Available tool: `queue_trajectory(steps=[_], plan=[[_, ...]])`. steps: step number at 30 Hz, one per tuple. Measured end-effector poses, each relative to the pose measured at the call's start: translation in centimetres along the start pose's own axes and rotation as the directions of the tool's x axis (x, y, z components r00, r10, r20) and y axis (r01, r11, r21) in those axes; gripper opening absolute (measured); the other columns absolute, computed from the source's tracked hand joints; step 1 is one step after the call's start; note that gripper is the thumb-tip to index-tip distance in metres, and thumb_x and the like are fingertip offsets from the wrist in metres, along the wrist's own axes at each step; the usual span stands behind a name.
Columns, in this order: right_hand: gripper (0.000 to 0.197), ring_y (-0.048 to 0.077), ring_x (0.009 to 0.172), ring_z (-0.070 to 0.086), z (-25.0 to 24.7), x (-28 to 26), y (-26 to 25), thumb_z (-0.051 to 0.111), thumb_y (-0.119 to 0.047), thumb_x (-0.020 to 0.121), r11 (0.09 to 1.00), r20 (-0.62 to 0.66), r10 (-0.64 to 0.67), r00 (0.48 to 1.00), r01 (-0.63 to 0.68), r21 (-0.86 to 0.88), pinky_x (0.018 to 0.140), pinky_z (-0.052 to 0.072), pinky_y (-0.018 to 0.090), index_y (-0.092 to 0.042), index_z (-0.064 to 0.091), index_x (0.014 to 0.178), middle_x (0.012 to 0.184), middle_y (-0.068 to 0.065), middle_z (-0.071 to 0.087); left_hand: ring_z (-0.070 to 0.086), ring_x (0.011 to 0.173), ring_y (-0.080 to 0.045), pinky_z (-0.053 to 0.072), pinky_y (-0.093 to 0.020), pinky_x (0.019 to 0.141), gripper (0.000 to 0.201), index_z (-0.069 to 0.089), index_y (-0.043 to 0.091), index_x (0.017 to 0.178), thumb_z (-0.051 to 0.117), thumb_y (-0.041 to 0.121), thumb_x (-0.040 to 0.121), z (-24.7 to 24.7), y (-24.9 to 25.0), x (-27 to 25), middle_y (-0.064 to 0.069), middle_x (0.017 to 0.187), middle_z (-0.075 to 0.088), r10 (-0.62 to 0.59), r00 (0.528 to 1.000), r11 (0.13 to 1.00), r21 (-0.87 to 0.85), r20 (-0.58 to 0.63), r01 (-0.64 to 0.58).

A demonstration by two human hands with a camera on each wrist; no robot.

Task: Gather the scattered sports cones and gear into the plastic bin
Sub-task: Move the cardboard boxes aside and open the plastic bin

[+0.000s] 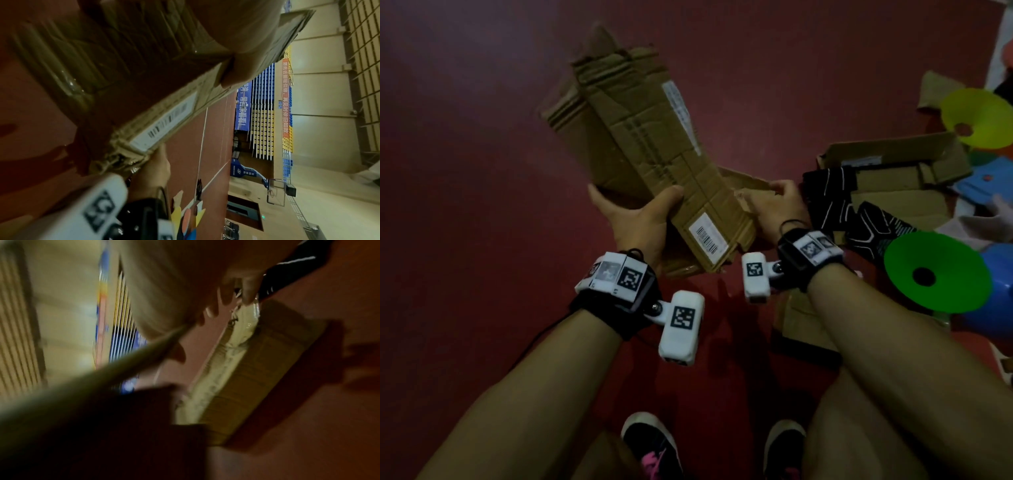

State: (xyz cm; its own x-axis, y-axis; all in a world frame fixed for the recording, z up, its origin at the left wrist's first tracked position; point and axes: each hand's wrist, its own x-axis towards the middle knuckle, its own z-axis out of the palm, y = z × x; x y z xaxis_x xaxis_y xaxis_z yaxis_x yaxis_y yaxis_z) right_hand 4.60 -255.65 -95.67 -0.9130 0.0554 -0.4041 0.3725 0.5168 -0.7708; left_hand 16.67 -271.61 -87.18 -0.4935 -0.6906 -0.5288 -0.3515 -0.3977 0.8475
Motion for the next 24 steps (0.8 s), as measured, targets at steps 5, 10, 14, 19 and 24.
queue_trajectory(steps=[5, 10, 14, 19, 24], plan=[[0.102, 0.030, 0.149, -0.002, 3.9, 4.1, 3.5, 0.071, -0.051, 0.079, 0.633, 0.304, -0.105, 0.947, 0.299, -0.714, 0.120, 0.004, 0.047, -0.020, 0.011, 0.155, 0.163, 0.008, 0.001, 0.050, 0.124, -0.026, 0.046, -0.052, 0.098, 0.138, -0.004, 0.047, 0.148, 0.083, 0.049, 0.041, -1.2, 0.1, -0.6, -0.003, 0.146, 0.038, -0.013, 0.999, 0.993, 0.119, -0.047, 0.019], [0.135, 0.036, 0.148, 0.002, 4.0, 7.3, 3.5, 0.077, -0.062, 0.063, 0.449, 0.333, -0.118, 0.936, 0.349, -0.822, 0.117, 0.013, 0.056, -0.028, -0.021, 0.150, 0.162, 0.010, -0.005, 0.050, 0.125, -0.024, 0.045, -0.050, 0.100, 0.133, 0.001, 0.049, 0.147, 0.085, 0.045, 0.044, -3.2, -0.6, -0.5, 0.000, 0.145, 0.041, 0.032, 0.999, 0.989, 0.148, -0.036, -0.027], [0.115, 0.039, 0.124, 0.042, 4.1, 6.5, 3.7, 0.074, -0.053, 0.070, 0.378, 0.326, -0.158, 0.932, 0.362, -0.852, 0.102, 0.032, 0.057, -0.021, 0.000, 0.152, 0.137, 0.019, 0.045, 0.055, 0.118, -0.022, 0.049, -0.049, 0.096, 0.132, 0.003, 0.047, 0.148, 0.086, 0.041, 0.045, -3.7, -1.4, -0.4, 0.002, 0.138, 0.049, 0.013, 1.000, 0.988, 0.152, -0.014, -0.011], [0.075, 0.040, 0.128, 0.039, 3.5, 3.5, 4.8, 0.067, -0.053, 0.077, 0.607, 0.326, 0.072, 0.943, 0.218, -0.764, 0.105, 0.033, 0.055, -0.020, 0.039, 0.138, 0.141, 0.018, 0.037, 0.052, 0.121, -0.026, 0.048, -0.047, 0.096, 0.136, -0.005, 0.044, 0.149, 0.083, 0.048, 0.045, -3.3, -0.9, 0.8, -0.004, 0.145, 0.040, -0.004, 0.997, 0.974, 0.225, -0.072, 0.021], [0.065, 0.030, 0.108, 0.056, -0.2, 2.2, 2.6, 0.080, -0.035, 0.073, 0.886, 0.311, 0.040, 0.949, 0.111, -0.451, 0.078, 0.045, 0.034, -0.017, 0.050, 0.127, 0.115, 0.002, 0.055, 0.045, 0.128, -0.028, 0.040, -0.033, 0.091, 0.130, -0.008, 0.040, 0.151, 0.085, 0.040, 0.060, -3.0, -0.9, 1.3, -0.008, 0.152, 0.030, 0.008, 0.996, 0.956, 0.292, -0.090, 0.019]])
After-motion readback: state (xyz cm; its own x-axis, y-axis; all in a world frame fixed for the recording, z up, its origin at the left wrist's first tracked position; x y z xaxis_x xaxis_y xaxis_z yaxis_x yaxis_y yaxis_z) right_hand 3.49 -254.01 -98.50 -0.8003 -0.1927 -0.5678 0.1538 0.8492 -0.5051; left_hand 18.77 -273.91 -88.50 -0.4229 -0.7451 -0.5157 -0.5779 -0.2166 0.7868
